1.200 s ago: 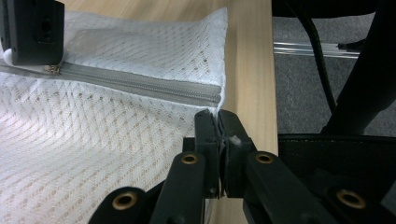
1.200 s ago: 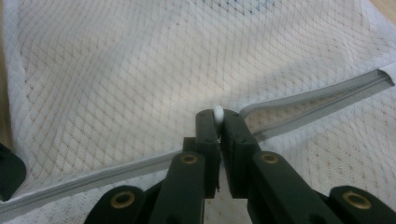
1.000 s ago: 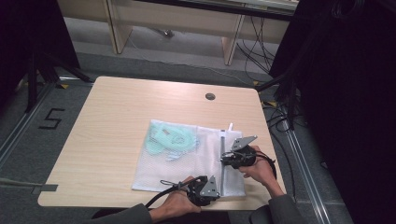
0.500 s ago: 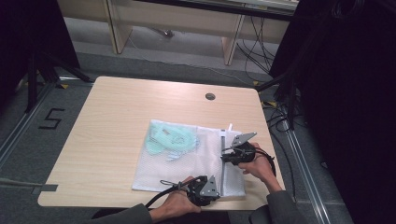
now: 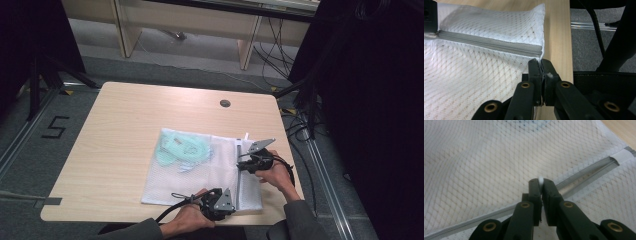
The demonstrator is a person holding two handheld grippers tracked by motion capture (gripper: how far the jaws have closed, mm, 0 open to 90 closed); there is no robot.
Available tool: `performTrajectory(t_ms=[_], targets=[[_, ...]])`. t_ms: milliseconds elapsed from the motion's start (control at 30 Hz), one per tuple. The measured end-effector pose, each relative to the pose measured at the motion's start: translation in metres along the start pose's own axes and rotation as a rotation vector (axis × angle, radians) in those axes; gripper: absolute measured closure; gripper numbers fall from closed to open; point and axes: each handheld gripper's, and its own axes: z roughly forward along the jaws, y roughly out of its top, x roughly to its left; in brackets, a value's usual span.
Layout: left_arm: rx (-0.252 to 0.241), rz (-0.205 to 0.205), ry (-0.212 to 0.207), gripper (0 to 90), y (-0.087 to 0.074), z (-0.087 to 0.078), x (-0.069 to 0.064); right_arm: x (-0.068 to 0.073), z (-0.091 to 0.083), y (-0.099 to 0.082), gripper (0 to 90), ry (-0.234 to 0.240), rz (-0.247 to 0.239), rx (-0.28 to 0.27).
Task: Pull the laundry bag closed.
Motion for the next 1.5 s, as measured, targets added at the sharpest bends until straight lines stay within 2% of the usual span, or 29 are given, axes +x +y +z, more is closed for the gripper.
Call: performTrajectory(t_ms=[100,133,200,233,267,300,533,567,667,700,733,767,800,900,933,1033,1067,1100,1133,1200,1267,1333,1400,1433,1467,1500], targets=[[0.008,0.003,-0.006,87.5,0.000,0.000,-0.001,-0.003,-0.001,0.000,86.2,-0.005,0.003,0.017],[0.008,0.010,-0.008,87.5,0.000,0.001,-0.002,-0.004,-0.001,-0.001,86.2,-0.003,0.021,0.024],[0.014,0.009,-0.005,87.5,0.000,0.001,-0.001,-0.004,-0.001,-0.001,86.2,-0.007,0.021,0.022],[0.011,0.003,-0.008,87.5,0.000,0.001,-0.002,-0.005,0.000,-0.002,86.2,-0.006,0.027,0.000],[0.013,0.008,-0.001,87.6,0.000,0.001,-0.001,-0.004,0.001,-0.002,86.2,0.001,0.043,0.003],[0.013,0.008,-0.001,87.5,0.000,0.001,-0.001,-0.005,0.001,-0.002,86.2,0.001,0.030,0.002],[0.008,-0.002,-0.006,87.5,0.000,0.001,-0.001,-0.008,0.002,0.002,86.2,-0.011,0.014,0.013],[0.007,-0.004,-0.005,87.5,0.000,0.001,-0.001,-0.006,0.003,0.003,86.2,-0.009,0.036,0.019],[0.009,-0.004,-0.005,87.5,0.000,0.001,-0.001,-0.009,0.003,0.005,86.2,-0.015,0.017,0.032],[0.001,-0.013,-0.004,87.5,0.000,0.001,-0.001,-0.009,0.006,0.004,86.2,-0.016,0.026,0.016],[0.004,-0.010,-0.003,87.5,0.000,0.001,-0.001,-0.009,0.006,0.005,86.2,-0.017,0.040,0.022],[0.010,-0.003,-0.003,87.5,0.000,0.001,-0.001,-0.011,0.005,0.005,86.2,-0.015,0.023,0.024],[0.000,-0.014,-0.005,87.5,-0.001,0.002,-0.002,-0.013,0.004,0.006,86.2,-0.032,0.016,0.032],[0.000,-0.015,-0.006,87.5,0.000,0.001,-0.001,-0.015,0.007,0.007,86.2,-0.034,0.018,0.014],[-0.005,-0.020,-0.002,87.5,-0.001,0.002,-0.001,-0.015,0.006,0.008,86.2,-0.030,0.023,0.030],[-0.001,-0.018,-0.005,87.5,-0.001,0.001,-0.001,-0.018,0.008,0.008,86.2,-0.031,0.022,0.015],[-0.001,-0.013,-0.004,87.5,0.000,0.001,-0.001,-0.018,0.008,0.008,86.2,-0.043,0.034,0.020],[-0.002,-0.018,-0.004,87.5,0.000,0.001,-0.001,-0.017,0.006,0.009,86.2,-0.030,0.045,0.041],[-0.002,-0.018,-0.004,87.5,0.000,0.001,-0.001,-0.018,0.009,0.009,86.2,-0.036,0.038,0.017],[0.001,-0.013,-0.006,87.5,-0.001,0.001,-0.001,-0.020,0.007,0.010,86.2,-0.049,0.021,0.016],[0.003,-0.010,-0.005,87.5,0.000,0.001,-0.001,-0.021,0.008,0.011,86.2,-0.038,0.021,0.015],[0.005,-0.005,-0.001,87.5,0.000,0.000,0.000,-0.021,0.008,0.012,86.2,-0.046,0.047,0.016],[-0.009,-0.006,0.006,87.5,0.000,0.000,0.000,-0.025,0.008,0.012,86.2,-0.051,0.029,0.012],[-0.004,-0.011,0.003,87.5,0.000,0.000,0.000,-0.025,0.009,0.011,86.2,-0.071,0.049,0.025],[-0.008,-0.037,0.000,87.5,0.000,0.000,0.000,-0.026,0.009,0.011,86.2,-0.061,0.042,0.024],[-0.009,-0.033,0.003,87.5,0.000,0.000,0.000,-0.027,0.009,0.011,86.2,-0.058,0.035,0.018]])
